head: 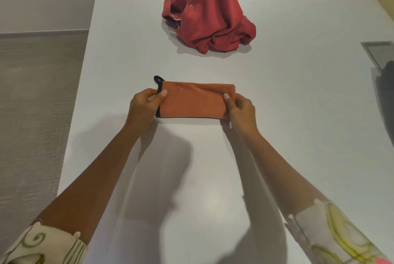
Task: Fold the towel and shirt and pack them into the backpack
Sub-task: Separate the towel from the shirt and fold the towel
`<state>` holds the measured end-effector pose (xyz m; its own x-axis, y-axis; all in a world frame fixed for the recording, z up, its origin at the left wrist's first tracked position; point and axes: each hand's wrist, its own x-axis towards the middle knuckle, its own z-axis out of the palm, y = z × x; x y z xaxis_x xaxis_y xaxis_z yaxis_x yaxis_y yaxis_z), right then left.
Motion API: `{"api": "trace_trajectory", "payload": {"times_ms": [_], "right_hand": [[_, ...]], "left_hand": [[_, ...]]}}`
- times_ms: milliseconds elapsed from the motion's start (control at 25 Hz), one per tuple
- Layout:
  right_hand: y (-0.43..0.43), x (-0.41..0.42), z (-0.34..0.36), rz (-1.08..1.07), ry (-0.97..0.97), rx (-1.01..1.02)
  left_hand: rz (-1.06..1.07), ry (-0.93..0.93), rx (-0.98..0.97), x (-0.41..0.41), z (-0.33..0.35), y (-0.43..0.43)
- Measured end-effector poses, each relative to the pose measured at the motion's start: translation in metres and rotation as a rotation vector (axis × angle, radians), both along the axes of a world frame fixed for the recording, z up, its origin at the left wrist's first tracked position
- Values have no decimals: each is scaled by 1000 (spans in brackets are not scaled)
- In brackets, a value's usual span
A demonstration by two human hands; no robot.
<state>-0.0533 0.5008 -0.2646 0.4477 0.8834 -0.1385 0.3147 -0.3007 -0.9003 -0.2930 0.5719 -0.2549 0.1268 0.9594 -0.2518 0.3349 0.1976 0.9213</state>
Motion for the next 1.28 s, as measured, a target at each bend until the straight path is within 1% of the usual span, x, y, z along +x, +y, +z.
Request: {"api": "trace_trajectory", "payload": {"times_ms": [160,240,320,360,440,520,600,680,720,760,840,880,1000,1120,1280], "right_hand": [[16,-10,-3,-92,-233,-118],[25,-16,-2,-159,-350,-206],[32,-21,0,-203,-429,-270],[34,-23,-1,-213,-456,-274],[36,-25,-2,-237,-487,-219],[35,-25,-4,-235,-555,-139],[35,-29,-5,-204,-704,-49],[36,-42,-3,-140,-798,53],[37,-50,-3,-64,-837,64],[37,-56,-6,34,-901,40],[37,-62,-16,197,-1009,-35],[38,-60,-19,235,-1013,-61],[43,-49,-24,263,-960,-96],[43,-40,-25,313,-948,-108],[42,-27,-26,318,-851,-126]], "left_hand": [[143,367,179,21,-11,3],[166,559,287,30,-13,1],[157,708,363,36,-17,0],[146,755,389,38,-18,1],[130,850,467,42,-20,4],[126,961,600,41,-21,8],[71,993,745,42,-20,9],[-69,979,867,53,-18,6],[-157,971,875,59,-18,4],[-264,994,841,65,-20,3],[-460,1077,725,68,-28,5],[-498,1077,695,66,-30,7],[-500,1017,663,62,-31,16],[-495,975,690,59,-29,18],[-568,978,656,52,-27,23]]}}
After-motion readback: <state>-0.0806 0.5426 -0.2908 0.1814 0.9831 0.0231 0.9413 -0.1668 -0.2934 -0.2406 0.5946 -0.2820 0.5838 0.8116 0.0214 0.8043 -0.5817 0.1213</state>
